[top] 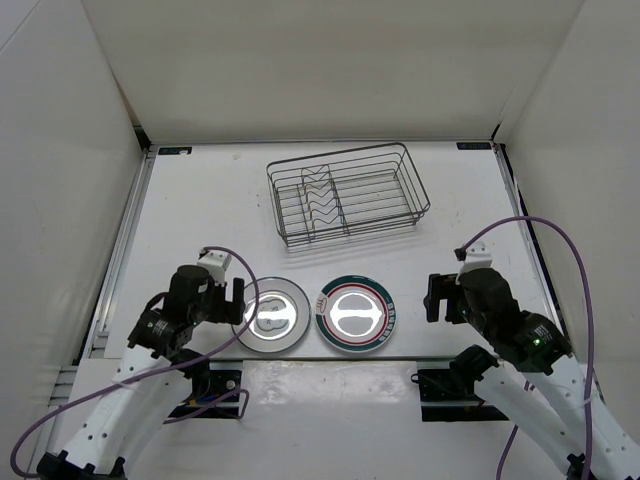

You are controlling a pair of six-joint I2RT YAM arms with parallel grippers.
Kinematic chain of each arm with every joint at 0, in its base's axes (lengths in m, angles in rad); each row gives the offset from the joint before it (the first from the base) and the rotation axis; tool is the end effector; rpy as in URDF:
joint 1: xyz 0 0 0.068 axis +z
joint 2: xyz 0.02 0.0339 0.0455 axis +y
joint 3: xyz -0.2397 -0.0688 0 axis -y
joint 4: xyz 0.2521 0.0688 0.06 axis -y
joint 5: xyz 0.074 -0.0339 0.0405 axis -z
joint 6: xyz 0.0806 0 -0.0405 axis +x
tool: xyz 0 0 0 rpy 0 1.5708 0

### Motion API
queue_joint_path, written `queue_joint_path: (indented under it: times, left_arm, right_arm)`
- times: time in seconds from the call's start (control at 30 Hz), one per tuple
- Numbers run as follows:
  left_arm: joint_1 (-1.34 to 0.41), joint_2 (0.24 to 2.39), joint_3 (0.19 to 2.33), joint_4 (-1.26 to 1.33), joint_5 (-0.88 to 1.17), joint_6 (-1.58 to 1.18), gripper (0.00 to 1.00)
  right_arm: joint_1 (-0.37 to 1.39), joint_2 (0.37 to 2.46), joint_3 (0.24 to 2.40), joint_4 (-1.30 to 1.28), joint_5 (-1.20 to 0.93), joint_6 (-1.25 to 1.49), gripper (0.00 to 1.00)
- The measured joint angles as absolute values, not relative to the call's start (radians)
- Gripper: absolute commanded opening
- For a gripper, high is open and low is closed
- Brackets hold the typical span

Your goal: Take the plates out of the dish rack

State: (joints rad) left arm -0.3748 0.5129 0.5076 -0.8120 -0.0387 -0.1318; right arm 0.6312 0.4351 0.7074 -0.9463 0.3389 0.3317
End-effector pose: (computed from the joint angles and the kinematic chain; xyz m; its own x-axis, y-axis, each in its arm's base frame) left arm 0.1587 -0.0591 0.1771 -0.7176 0.1412 -0.6820 0.2490 0.9665 -0.0619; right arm 0.1341 0.0648 0.2465 -0.5893 -0.0504 -0.8063 -0.1639 0.9848 0.0583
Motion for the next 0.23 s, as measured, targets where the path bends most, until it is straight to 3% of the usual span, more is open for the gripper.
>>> queue_joint_path:
  times: [0.23]
  left_arm:
    - [-0.375, 0.459, 0.508, -0.816, -0.081, -0.136, 1.0]
  right_arm:
    - [0.631, 0.435, 0.704, -0.946, 0.339, 0.332, 0.9]
